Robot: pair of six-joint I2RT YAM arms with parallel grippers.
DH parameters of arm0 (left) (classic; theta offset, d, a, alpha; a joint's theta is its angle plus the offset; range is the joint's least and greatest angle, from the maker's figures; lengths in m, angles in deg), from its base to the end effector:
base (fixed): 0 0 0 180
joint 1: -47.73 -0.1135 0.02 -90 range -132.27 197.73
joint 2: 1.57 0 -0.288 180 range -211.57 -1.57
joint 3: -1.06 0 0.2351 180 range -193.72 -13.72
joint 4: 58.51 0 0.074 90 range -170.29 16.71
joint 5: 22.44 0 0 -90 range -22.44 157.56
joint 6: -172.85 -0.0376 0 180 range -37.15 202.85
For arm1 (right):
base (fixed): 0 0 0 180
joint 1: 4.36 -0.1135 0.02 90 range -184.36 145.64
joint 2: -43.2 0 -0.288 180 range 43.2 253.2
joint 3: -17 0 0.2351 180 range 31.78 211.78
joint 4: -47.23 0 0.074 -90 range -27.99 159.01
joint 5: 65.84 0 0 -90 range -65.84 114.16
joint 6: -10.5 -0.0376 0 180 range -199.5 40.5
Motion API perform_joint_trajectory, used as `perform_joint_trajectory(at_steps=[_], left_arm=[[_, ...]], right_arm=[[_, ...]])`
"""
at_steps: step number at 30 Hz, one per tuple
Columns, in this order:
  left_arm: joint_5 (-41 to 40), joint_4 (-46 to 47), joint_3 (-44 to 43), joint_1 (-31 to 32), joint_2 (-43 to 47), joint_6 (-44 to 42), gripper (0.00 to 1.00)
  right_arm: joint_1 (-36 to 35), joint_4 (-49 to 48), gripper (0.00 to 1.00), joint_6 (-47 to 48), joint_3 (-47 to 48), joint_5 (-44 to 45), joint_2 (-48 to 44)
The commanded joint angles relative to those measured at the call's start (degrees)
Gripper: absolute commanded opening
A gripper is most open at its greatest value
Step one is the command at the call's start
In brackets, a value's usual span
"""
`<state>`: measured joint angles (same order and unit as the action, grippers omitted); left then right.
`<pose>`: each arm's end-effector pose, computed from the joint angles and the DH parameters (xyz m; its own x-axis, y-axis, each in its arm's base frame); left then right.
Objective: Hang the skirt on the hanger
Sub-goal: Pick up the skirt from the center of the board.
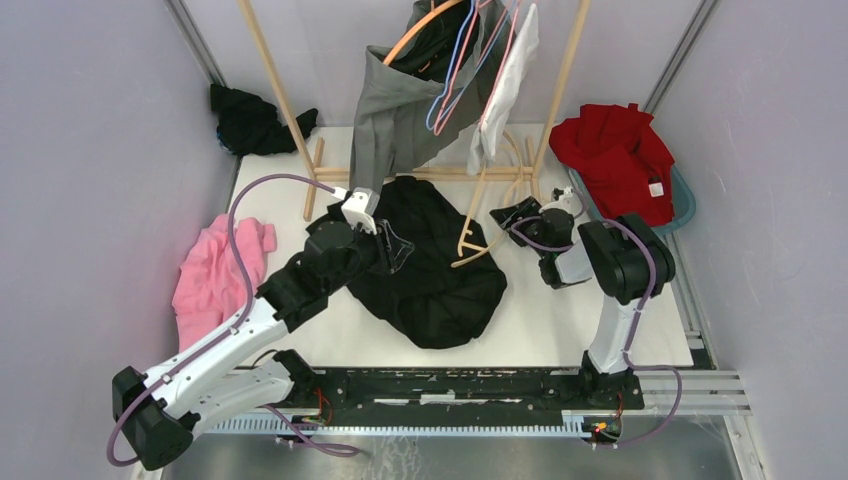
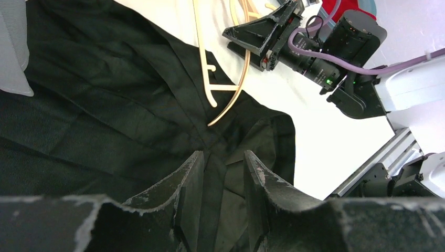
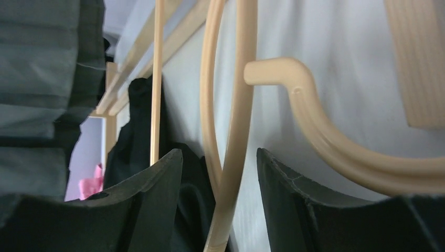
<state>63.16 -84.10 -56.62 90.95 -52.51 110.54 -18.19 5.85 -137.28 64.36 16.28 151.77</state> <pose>0.1313 -0.1195 0.3287 -0.5012 -0.1648 -0.8495 0.4483 0.7902 -0.4178 0.3188 0.0838 0.1427 -0.4819 0.7444 -0.4622 0.0857 0.5650 0.8206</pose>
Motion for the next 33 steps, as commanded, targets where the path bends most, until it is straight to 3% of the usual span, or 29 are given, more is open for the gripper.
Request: perform_joint_trajectory(at_steps=[1, 3, 8, 13, 18, 21, 26, 33], left_arm=[[-0.28, 1.47, 0.17, 0.28, 0.62, 2.22, 0.41], [-0.1, 1.78, 0.31, 0.33, 0.37, 2.15, 0.41], [-0.06, 1.6, 0.04, 0.3, -0.13, 1.77, 0.4], [0.05, -4.05, -2.37, 0.37, -1.07, 1.07, 0.41], [2.17, -11.51, -5.51, 0.45, -1.73, 0.67, 0.44], [4.64, -13.98, -6.04, 0.53, -1.47, 0.6, 0.45], [7.46, -17.46, -5.62, 1.29, -0.06, 0.72, 0.46], [8.06, -24.65, -6.35, 5.57, -1.31, 1.75, 0.53]], right_arm=[[-0.19, -15.63, 0.61, -4.37, 0.32, -2.4, 4.95], [-0.37, -16.96, 0.57, -4.37, 0.81, -2.86, 5.75], [-0.41, -17.02, 0.21, -3.53, -0.28, -2.77, 2.36], [-0.41, 1.57, 0.08, 2.83, -0.3, -2.14, -13.25], [-0.31, 26.19, 0.04, 9.75, 4.31, -1.11, -31.11], [0.25, 39.52, 0.01, 11.81, 9.23, -2.38, -34.74], [1.65, 53.53, 0.01, 12.35, 13.8, -13.45, -37.25], [1.68, 78.28, 0.01, 21.13, 15.71, -21.37, -51.98]])
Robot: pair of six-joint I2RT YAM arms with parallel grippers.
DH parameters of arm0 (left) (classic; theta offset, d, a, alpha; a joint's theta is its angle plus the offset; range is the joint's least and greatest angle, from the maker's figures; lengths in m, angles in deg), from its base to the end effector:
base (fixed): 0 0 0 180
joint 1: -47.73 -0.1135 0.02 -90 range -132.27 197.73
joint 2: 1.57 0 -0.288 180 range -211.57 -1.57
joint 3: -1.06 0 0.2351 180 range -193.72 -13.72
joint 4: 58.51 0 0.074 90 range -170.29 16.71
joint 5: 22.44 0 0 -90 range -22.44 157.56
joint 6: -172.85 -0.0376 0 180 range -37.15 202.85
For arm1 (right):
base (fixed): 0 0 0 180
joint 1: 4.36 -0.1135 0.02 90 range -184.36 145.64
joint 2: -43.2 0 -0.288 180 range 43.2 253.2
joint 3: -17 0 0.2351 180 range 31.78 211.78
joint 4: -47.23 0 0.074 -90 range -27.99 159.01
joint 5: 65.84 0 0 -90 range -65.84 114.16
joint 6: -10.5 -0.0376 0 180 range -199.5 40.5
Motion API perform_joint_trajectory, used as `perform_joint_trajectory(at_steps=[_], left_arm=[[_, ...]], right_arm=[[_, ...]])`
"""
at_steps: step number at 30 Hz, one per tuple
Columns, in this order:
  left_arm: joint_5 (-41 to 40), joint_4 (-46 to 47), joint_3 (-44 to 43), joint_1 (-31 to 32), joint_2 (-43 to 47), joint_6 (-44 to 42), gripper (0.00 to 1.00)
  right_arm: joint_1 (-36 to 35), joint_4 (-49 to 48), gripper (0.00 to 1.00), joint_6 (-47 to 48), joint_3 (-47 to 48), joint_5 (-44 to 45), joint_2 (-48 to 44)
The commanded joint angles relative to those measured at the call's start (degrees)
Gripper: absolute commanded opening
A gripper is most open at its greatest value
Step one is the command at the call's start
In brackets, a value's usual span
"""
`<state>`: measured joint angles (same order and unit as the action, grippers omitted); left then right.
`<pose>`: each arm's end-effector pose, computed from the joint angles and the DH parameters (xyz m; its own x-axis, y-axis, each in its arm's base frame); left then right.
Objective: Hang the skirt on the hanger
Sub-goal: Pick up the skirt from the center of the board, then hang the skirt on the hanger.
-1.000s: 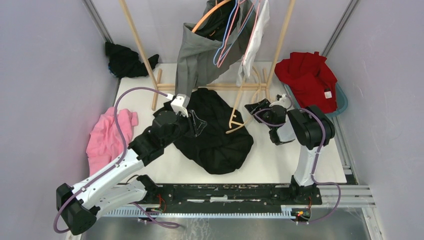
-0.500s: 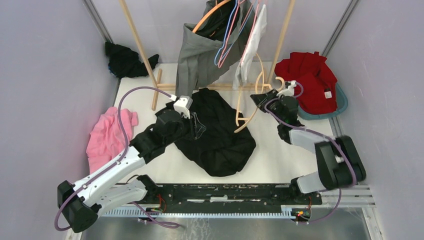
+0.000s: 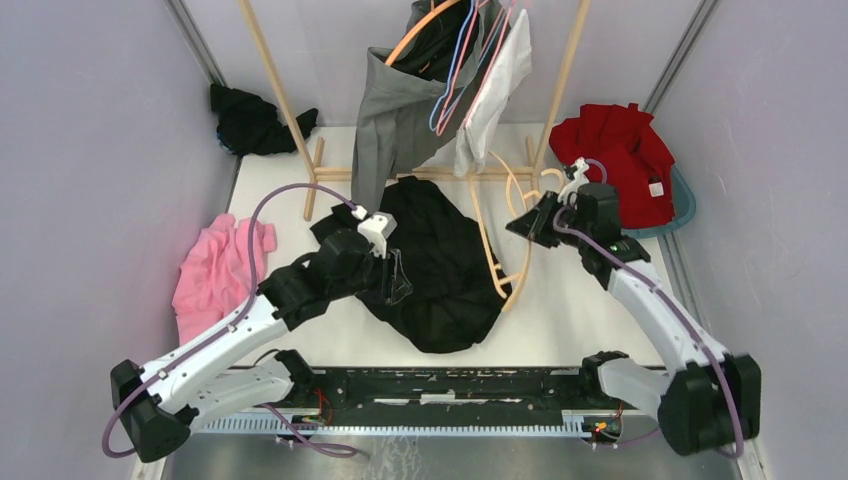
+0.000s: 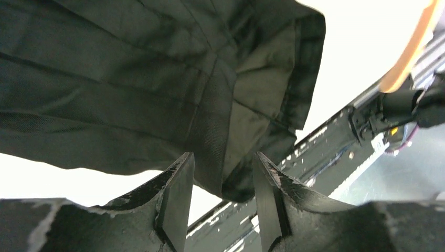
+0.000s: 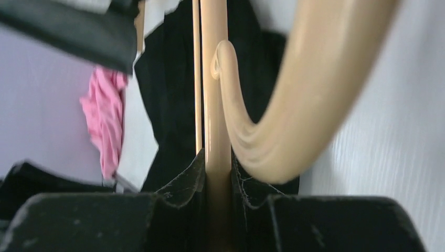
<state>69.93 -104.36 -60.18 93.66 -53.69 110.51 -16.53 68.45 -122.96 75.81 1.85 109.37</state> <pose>0.1134 -0.1194 0.3114 -0.7124 0.0690 -0.6984 0.4632 0.7939 -0.3940 0.2241 0.0629 0.2948 -0.6977 0.5005 -0.5125 -0.0564 0.6748 0.7359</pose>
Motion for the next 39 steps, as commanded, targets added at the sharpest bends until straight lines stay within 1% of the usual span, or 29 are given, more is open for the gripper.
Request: perform_joint_trajectory(at_steps=[1, 2, 4, 7, 9, 11, 15, 18, 21, 24, 30, 39], left_arm=[[0.58, -5.3, -3.08, 3.85, -0.45, 2.09, 0.54], [0.01, -6.12, -3.34, 4.86, -0.78, 2.44, 0.54], [-1.04, -7.64, -4.08, 7.44, -1.64, 3.08, 0.6], [-3.45, -9.57, -4.7, 11.82, -3.85, 3.91, 0.62], [-6.38, -11.08, -5.13, 14.54, -5.74, 4.18, 0.62], [-9.04, -12.18, -5.57, 15.96, -7.88, 4.16, 0.62], [-15.52, -14.23, -8.61, 18.52, -11.84, 4.46, 0.61], [-19.73, -15.91, -12.03, 19.7, -12.82, 4.95, 0.61], [-21.89, -17.47, -15.79, 20.89, -12.94, 5.29, 0.61], [-23.61, -19.6, -17.81, 21.21, -14.86, 4.85, 0.61], [-23.45, -20.18, -17.0, 21.68, -19.59, 4.16, 0.61], [-26.33, -21.0, -15.92, 21.83, -22.73, 1.86, 0.61]], right_arm=[[-0.04, 19.01, 0.01, 7.79, 4.69, -7.72, -12.15], [-0.05, 22.33, 0.01, 8.91, 5.41, -8.45, -15.22], [-0.05, 29.17, 0.01, 10.36, 6.79, -9.05, -20.04], [0.0, 37.23, 0.02, 11.47, 7.99, -10.44, -25.37], [-0.05, 40.43, 0.02, 11.56, 7.79, -11.74, -27.69], [-0.05, 42.44, 0.02, 11.01, 6.97, -13.23, -29.58], [-0.04, 44.1, 0.02, 8.85, 4.46, -15.69, -33.38], [-0.05, 47.43, 0.02, 8.84, 3.78, -16.91, -35.89], [0.0, 51.42, 0.02, 9.46, 3.95, -18.26, -37.78], [-0.05, 55.2, 0.02, 10.18, 4.29, -18.89, -39.4], [-0.09, 58.7, 0.02, 9.67, 3.73, -19.33, -42.07], [-0.08, 65.58, 0.02, 10.89, 4.4, -19.7, -44.37]])
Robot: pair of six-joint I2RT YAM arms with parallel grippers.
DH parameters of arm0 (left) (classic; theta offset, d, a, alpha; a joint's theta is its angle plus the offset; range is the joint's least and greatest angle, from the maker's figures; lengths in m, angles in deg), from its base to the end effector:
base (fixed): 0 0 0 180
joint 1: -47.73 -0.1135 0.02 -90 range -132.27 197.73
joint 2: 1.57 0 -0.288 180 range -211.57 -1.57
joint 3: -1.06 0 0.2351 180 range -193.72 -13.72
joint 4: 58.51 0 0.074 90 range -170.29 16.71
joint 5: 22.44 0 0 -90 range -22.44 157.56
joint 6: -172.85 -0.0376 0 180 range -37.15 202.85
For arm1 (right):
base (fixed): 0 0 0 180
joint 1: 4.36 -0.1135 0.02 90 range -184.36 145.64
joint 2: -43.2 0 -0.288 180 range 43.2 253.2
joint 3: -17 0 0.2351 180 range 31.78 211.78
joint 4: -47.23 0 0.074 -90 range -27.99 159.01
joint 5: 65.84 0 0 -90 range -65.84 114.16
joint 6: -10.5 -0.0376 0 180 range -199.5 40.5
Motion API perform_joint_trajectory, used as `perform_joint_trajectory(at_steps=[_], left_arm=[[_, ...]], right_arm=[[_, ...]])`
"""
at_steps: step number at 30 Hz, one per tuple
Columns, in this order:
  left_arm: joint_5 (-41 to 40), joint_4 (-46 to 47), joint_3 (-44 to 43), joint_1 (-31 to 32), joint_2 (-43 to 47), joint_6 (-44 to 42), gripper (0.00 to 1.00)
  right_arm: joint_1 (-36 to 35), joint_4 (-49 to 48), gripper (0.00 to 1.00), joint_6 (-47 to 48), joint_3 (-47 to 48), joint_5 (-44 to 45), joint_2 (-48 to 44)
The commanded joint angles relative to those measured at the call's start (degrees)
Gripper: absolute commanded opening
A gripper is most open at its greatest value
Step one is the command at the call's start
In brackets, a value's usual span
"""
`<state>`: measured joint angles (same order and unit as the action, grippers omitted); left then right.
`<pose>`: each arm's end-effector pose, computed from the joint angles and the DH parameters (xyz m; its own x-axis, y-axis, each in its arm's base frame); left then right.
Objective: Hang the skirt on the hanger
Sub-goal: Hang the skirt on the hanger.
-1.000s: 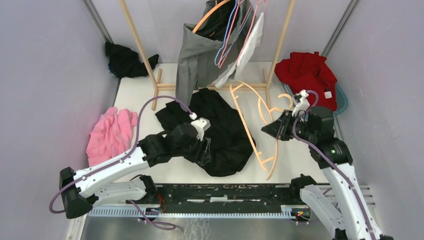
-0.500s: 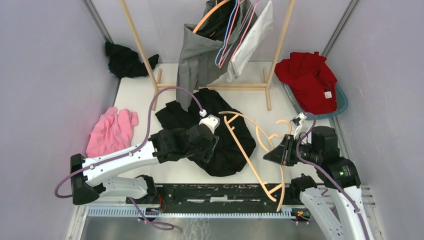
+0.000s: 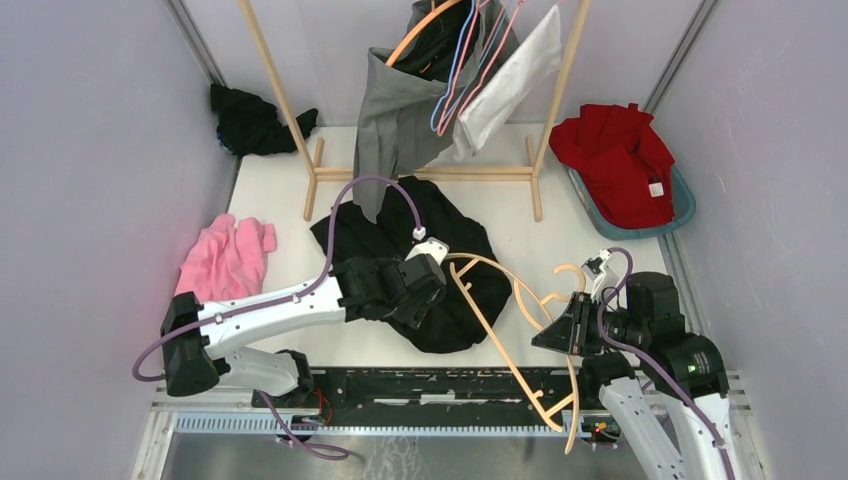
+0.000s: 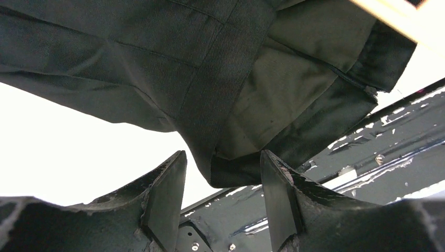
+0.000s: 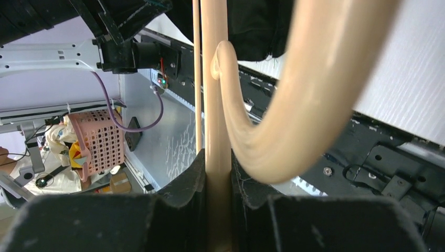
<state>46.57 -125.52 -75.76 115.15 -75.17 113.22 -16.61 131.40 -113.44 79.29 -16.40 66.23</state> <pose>0.0975 -0.1994 0.3051 -0.7024 0.4596 -0.5435 0.5172 0.8542 0.0540 0.0042 0.0259 0.3025 -0.9136 0.2357 -0.3312 -0.1219 0.6185 0.7763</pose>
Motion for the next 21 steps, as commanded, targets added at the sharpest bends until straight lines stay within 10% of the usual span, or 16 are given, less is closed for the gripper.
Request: perform_joint_trajectory(at_steps=[1, 14, 21], left_arm=[[-3.28, 0.22, -0.59, 0.35, -1.99, -1.29, 0.61], [-9.61, 2.21, -2.4, 0.35, -9.61, -3.9, 0.6], [-14.17, 2.12, -4.09, -0.74, -11.66, -3.76, 0.11]], right_arm=[[0.03, 3.36, 0.02, 1.59, 0.9, -1.46, -1.35], [0.03, 12.49, 0.02, 4.56, 2.53, -2.21, -2.37], [-0.05, 15.31, 0.02, 4.57, 2.74, -4.87, -3.1]])
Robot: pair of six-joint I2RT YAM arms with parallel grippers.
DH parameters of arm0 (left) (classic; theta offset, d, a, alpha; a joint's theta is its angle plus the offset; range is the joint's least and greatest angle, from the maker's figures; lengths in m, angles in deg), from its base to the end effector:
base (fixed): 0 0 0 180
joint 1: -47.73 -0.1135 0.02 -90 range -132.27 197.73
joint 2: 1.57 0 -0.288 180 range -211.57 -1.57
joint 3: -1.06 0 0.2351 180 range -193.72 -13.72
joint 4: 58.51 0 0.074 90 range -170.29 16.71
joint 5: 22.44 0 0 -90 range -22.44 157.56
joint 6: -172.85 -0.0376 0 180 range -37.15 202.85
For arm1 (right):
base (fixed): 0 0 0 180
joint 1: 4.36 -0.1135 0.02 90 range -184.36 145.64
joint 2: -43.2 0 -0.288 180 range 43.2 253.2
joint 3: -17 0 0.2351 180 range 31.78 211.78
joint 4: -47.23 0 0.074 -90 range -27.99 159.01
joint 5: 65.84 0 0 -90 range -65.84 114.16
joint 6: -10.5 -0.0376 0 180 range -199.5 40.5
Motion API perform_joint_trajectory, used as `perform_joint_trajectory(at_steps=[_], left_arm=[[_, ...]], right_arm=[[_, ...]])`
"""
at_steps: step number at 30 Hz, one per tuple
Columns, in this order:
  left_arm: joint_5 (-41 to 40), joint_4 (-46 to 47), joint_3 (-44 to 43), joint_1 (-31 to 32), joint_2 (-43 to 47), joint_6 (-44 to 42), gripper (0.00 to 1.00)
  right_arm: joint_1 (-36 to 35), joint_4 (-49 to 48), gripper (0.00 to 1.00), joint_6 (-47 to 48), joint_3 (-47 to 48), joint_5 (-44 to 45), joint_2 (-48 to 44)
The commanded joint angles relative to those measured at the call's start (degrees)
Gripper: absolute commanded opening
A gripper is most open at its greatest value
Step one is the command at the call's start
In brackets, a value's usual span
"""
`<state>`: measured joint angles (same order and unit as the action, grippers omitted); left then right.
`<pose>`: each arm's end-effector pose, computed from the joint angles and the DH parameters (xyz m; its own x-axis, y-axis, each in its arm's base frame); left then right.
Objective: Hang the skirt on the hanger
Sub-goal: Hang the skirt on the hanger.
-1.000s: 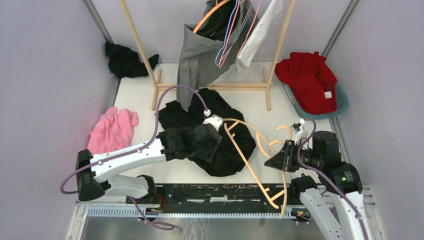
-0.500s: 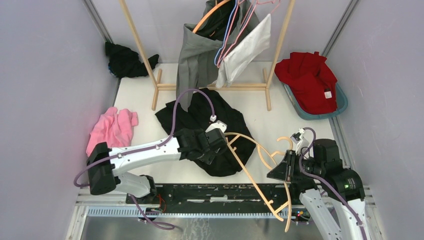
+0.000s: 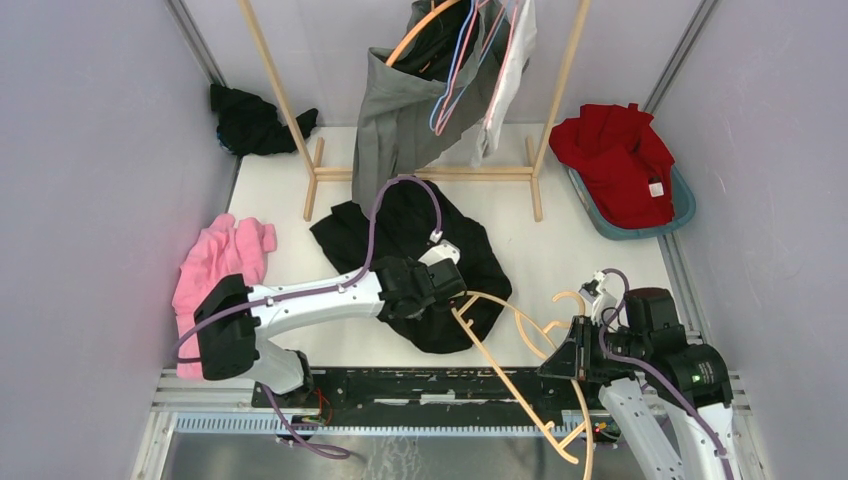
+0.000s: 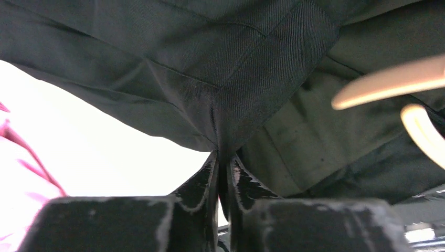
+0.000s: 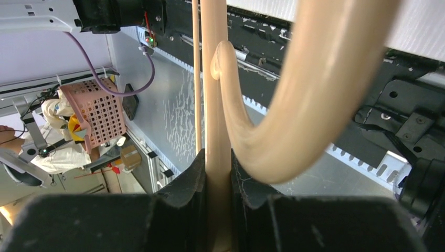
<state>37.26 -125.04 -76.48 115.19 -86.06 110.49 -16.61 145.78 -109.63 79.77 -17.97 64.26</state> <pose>0.1157 -0.2292 0.2697 -0.6700 0.5694 -0.4763 0.4872 0.8214 0.2966 -0.0225 0.0209 0.2881 -0.9665 0.1711 -0.1912 -0.0356 0.6486 0.7603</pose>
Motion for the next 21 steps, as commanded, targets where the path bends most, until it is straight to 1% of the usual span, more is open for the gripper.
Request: perform_joint_trajectory(at_steps=[1, 3, 10, 18, 21], left_arm=[[-5.08, 1.74, -3.68, -1.1, -0.9, -0.82, 0.05], [-5.29, 2.22, -4.34, -1.67, -0.63, -0.55, 0.03], [-5.26, 4.39, -7.33, -3.53, 2.78, -0.36, 0.03], [-2.92, 5.4, -9.88, -3.57, 6.52, -0.92, 0.03], [-0.59, 5.55, -10.14, -3.56, 7.88, -1.0, 0.03]], right_arm=[[-0.01, 0.87, 0.02, 0.51, 2.06, -3.76, -1.36], [0.0, 1.04, 0.02, 0.05, 1.79, -4.44, -1.72], [-0.01, -0.36, 0.01, -1.65, -1.02, -6.69, -2.63], [0.03, -7.57, 0.02, -6.32, -6.67, -6.39, -3.96], [0.05, -10.35, 0.02, -8.64, -9.22, -5.47, -4.94]])
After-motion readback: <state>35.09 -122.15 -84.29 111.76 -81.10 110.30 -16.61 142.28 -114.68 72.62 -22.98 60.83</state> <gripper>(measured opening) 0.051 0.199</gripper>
